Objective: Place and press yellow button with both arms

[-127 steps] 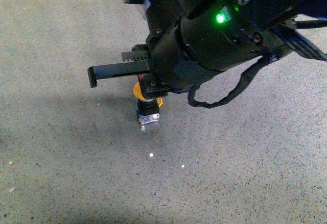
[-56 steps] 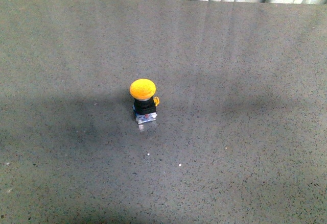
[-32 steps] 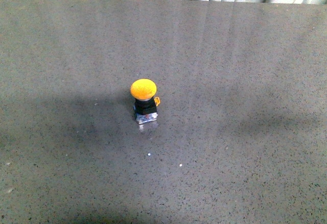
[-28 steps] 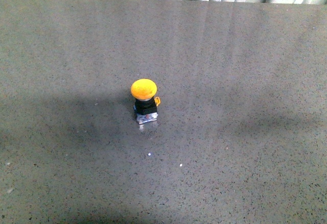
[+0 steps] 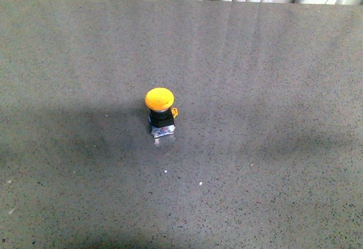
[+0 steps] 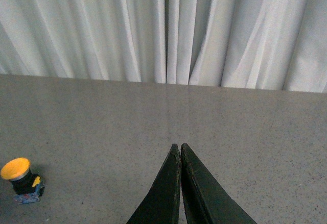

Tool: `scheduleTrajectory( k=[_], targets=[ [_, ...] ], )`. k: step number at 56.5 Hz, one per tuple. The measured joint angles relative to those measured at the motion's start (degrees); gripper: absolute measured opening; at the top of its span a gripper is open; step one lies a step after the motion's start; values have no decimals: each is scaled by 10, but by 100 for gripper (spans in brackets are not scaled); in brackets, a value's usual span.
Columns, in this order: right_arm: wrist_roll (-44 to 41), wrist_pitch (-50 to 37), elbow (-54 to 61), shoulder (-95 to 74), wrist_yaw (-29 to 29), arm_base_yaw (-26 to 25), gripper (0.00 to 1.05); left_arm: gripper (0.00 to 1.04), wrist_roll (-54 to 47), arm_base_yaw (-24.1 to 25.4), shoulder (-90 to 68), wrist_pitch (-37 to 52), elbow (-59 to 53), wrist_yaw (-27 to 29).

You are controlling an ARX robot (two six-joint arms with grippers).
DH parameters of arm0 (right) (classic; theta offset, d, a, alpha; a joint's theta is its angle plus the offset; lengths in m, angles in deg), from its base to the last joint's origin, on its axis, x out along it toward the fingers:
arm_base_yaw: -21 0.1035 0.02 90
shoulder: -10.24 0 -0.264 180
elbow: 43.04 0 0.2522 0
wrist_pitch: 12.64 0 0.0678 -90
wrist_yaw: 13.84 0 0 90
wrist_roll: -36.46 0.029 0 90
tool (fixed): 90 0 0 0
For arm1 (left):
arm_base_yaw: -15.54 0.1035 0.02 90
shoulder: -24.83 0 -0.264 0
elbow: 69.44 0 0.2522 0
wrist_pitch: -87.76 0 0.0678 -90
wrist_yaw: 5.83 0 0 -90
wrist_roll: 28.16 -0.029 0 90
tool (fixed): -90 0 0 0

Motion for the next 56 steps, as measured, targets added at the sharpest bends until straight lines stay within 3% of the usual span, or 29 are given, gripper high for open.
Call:
scheduleTrajectory(
  k=[28, 35, 49, 51, 56],
  targets=[
    [0, 86, 0, 86, 0, 0, 1, 1, 0, 0, 0, 0, 0, 0],
    [0, 181, 0, 166, 1, 0, 1, 1, 0, 0, 0, 0, 0, 0],
    [0, 187, 0, 184, 1, 0, 1, 1, 0, 0, 0, 0, 0, 0],
    [-1, 187, 0, 185, 1, 0, 3, 5, 0, 0, 0, 0, 0, 0],
    [-1, 187, 0, 185, 1, 0, 18, 21, 0, 0, 0, 0, 0, 0]
  ],
)
